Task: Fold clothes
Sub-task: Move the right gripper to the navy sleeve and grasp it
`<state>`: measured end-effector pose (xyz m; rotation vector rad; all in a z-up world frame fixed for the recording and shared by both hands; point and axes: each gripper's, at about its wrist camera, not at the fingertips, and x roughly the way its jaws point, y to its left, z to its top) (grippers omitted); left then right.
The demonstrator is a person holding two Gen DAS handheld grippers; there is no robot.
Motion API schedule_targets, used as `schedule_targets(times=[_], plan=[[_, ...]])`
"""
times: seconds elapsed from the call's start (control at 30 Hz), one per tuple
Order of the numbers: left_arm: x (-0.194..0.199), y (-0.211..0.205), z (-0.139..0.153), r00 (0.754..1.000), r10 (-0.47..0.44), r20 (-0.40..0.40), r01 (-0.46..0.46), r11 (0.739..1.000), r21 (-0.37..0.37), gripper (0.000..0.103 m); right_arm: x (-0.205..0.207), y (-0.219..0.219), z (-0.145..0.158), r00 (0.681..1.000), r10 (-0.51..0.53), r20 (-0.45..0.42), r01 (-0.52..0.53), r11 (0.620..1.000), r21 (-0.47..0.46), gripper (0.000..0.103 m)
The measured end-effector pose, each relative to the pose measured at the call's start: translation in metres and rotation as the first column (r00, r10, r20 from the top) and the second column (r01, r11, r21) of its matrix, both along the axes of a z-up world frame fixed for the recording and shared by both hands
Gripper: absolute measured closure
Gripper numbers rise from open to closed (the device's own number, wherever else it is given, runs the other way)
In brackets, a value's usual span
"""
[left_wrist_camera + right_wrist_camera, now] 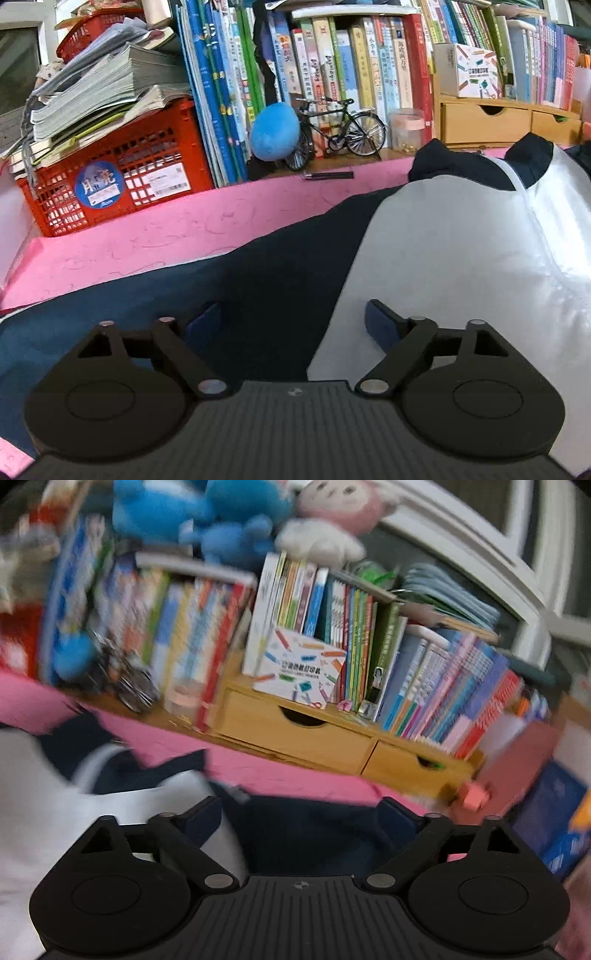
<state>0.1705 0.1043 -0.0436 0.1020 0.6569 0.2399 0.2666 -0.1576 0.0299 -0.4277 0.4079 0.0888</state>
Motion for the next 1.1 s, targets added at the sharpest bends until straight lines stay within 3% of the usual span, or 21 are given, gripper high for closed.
schedule_targets(times=[0.07, 0.13, 0.17, 0.23, 0.27, 0.3, 0.37, 0.47, 0.57, 0.63, 0.73, 0.77, 0.8, 0.87, 1.0, 1.1], plan=[[0.001, 0.002, 0.0, 1.0, 0.02, -0.005, -0.02, 1.0, -0.001, 0.003, 0.039, 0.007, -0.005, 0.998, -0.021, -0.054, 0.018, 0.999, -0.051, 0.017], [0.0, 0.003, 0.0, 1.0, 0.029, -0.009, -0.029, 1.0, -0.004, 0.002, 0.073, 0.009, -0.018, 0.977, 0.011, -0.215, -0.009, 1.0, 0.011, 0.017], [0.001, 0.003, 0.001, 1.0, 0.029, -0.009, -0.029, 1.0, -0.004, 0.002, 0.087, 0.013, -0.029, 0.956, 0.007, -0.294, -0.001, 1.0, 0.019, 0.02], [0.001, 0.003, 0.001, 1.0, 0.028, -0.01, -0.028, 1.0, -0.006, 0.002, 0.096, 0.012, -0.042, 0.945, 0.0, -0.328, 0.008, 1.0, 0.024, 0.033], [0.002, 0.002, 0.0, 1.0, 0.028, -0.01, -0.028, 1.0, -0.008, 0.002, 0.091, 0.007, -0.037, 0.956, -0.025, -0.291, 0.033, 0.999, 0.02, 0.065], [0.003, 0.004, 0.0, 1.0, 0.028, -0.011, -0.028, 1.0, -0.013, 0.002, 0.086, 0.001, -0.032, 0.966, -0.051, -0.253, 0.057, 0.998, 0.017, 0.091], [0.003, 0.005, 0.0, 1.0, 0.028, -0.013, -0.029, 0.999, -0.023, 0.002, 0.075, -0.011, -0.021, 0.979, -0.104, -0.177, 0.108, 0.994, 0.012, 0.091], [0.003, 0.006, 0.0, 0.999, 0.03, -0.013, -0.03, 0.999, -0.03, 0.001, 0.055, -0.054, -0.004, 0.969, -0.242, -0.057, 0.241, 0.97, -0.028, 0.091], [0.003, 0.004, 0.0, 0.999, 0.03, -0.013, -0.031, 0.999, -0.026, 0.001, 0.039, -0.113, -0.003, 0.888, -0.458, 0.026, 0.458, 0.883, -0.105, 0.091], [0.002, 0.004, 0.0, 0.999, 0.031, -0.013, -0.031, 0.999, -0.023, 0.001, 0.022, -0.147, -0.003, 0.837, -0.546, 0.012, 0.545, 0.833, -0.098, 0.091], [0.002, 0.003, 0.0, 0.999, 0.031, -0.013, -0.032, 0.999, -0.019, 0.001, -0.001, -0.179, -0.011, 0.805, -0.592, -0.042, 0.586, 0.804, -0.101, 0.087], [0.002, 0.003, 0.0, 0.999, 0.032, -0.013, -0.032, 0.999, -0.018, 0.001, -0.009, -0.186, -0.015, 0.791, -0.61, -0.048, 0.602, 0.79, -0.114, 0.08], [0.002, 0.003, 0.0, 0.999, 0.033, -0.013, -0.034, 0.999, -0.018, 0.001, -0.014, -0.192, -0.02, 0.775, -0.628, -0.065, 0.618, 0.776, -0.127, 0.065], [0.002, 0.004, -0.001, 0.999, 0.035, -0.014, -0.035, 0.999, -0.019, 0.0, -0.023, -0.204, -0.032, 0.747, -0.655, -0.113, 0.635, 0.754, -0.168, 0.046], [0.002, 0.003, -0.001, 0.999, 0.035, -0.013, -0.035, 0.999, -0.012, 0.0, -0.048, -0.201, -0.024, 0.76, -0.645, -0.078, 0.627, 0.759, -0.174, 0.026], [0.002, 0.001, -0.001, 0.999, 0.036, -0.012, -0.036, 0.999, 0.001, 0.0, -0.068, -0.184, 0.01, 0.787, -0.616, 0.048, 0.617, 0.786, -0.042, 0.011]])
